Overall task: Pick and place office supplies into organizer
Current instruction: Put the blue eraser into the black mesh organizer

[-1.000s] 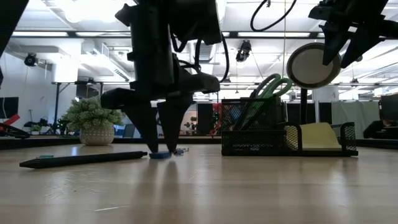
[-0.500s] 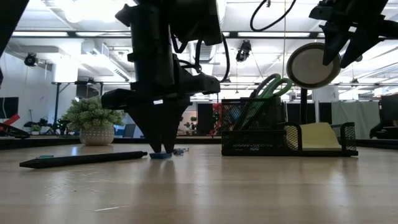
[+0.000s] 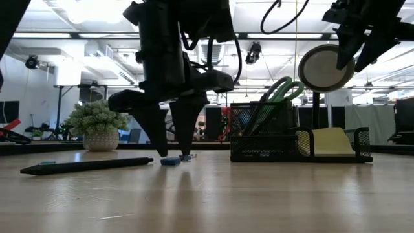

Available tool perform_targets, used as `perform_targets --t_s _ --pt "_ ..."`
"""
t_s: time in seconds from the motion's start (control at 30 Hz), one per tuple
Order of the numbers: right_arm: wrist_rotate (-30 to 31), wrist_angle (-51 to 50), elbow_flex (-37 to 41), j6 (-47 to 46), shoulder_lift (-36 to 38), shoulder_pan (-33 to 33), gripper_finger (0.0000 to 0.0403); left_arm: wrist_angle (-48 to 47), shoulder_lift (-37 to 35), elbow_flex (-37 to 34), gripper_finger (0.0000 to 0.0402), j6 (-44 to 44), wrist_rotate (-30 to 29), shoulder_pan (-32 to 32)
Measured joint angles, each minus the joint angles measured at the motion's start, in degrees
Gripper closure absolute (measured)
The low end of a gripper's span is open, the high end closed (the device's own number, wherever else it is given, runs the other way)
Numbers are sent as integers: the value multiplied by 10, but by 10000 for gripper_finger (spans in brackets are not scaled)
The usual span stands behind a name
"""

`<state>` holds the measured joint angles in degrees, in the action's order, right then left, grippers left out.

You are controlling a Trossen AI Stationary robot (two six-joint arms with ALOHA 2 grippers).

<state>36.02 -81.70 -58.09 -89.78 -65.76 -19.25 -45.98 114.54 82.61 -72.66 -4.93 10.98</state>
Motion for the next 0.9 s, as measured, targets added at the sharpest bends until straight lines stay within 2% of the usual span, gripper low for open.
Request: perform_targets --t_s 0.77,0.9 --pt "-4 0 5 23 0 0 183 23 -4 -36 231 -7 -16 -1" --pt "-4 0 5 28 0 0 184 22 -4 -37 241 -7 -16 -2"
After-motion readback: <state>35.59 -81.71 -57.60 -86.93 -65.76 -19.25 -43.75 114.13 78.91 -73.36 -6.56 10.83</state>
